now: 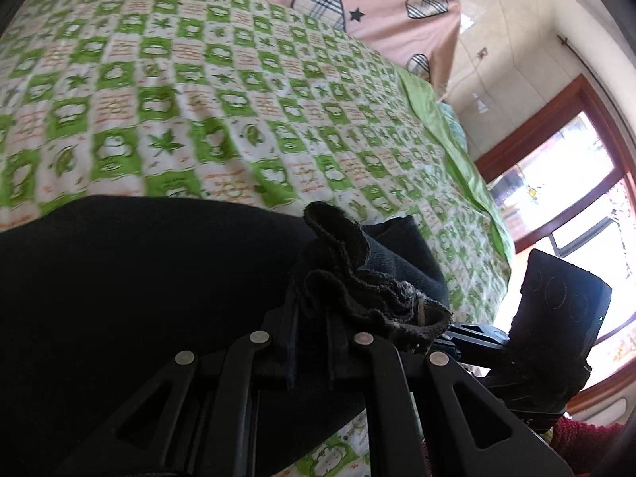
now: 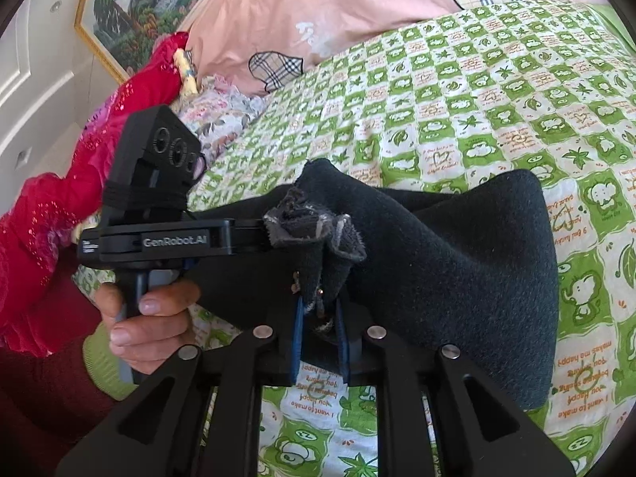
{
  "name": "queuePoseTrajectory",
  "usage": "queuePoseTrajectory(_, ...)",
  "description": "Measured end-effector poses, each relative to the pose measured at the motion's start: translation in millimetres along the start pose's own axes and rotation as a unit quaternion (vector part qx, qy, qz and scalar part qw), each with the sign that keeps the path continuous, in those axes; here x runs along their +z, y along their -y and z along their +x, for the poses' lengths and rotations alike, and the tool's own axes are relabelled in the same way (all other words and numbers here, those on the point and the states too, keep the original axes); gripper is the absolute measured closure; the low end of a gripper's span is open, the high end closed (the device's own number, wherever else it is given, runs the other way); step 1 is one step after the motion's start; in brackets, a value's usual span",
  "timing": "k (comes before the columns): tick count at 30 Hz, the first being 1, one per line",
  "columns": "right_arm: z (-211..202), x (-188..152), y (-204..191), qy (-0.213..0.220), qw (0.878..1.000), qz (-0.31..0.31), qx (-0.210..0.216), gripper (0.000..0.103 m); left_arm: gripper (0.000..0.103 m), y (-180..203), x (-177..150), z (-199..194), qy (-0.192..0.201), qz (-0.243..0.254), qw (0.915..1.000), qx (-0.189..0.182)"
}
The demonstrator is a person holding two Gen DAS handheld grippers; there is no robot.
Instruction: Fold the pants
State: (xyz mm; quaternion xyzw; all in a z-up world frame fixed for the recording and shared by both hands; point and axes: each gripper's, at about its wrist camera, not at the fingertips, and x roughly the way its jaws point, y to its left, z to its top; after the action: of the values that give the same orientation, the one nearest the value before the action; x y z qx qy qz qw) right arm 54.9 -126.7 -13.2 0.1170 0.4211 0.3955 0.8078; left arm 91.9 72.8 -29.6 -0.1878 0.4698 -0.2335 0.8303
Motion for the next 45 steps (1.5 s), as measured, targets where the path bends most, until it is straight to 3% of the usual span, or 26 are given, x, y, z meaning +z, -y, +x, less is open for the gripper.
queuePoseTrajectory(6,5.0,-2.3,-3.7,-0.011,1.000,0.002,0.014,0.061,0.093,-6.0,-16.5,-19.5,0.022,-0.027,0.9982,0.050)
queuePoseTrajectory(9,6.4,-2.6,-11.1,-0.015,1.000,-0.009,0.016,0.057,0.088,-12.4,-26.7,-31.7,0.033,-0.047,0.9964,0.063)
queuePoseTrajectory(13,5.8,1.0,-20.2,-0.018,0.999,-0.017,0.028,0.056,0.074,-29.3,-41.5,-51.8,0.053,-0.092,0.9918,0.072)
queuePoseTrajectory(30,29.9,35.1,-74.6,-0.021,0.994,-0.085,0.058,0.056,0.068,-77.3,-94.9,-134.4,0.129,-0.204,0.9635,0.114)
queuePoseTrajectory(38,58.8,45.3,-100.0,-0.048,0.989,-0.119,0.072,0.056,0.068,-96.2,-119.0,-166.9,0.160,-0.249,0.9451,0.139)
queuePoseTrajectory(42,72.6,52.5,-113.4,-0.060,0.986,-0.136,0.079,0.056,0.060,-103.5,-132.6,-180.7,0.172,-0.274,0.9345,0.149)
queuePoseTrajectory(45,81.4,59.0,-122.6,-0.065,0.984,-0.146,0.084,0.053,0.060,-111.6,-143.6,-189.7,0.179,-0.296,0.9256,0.154)
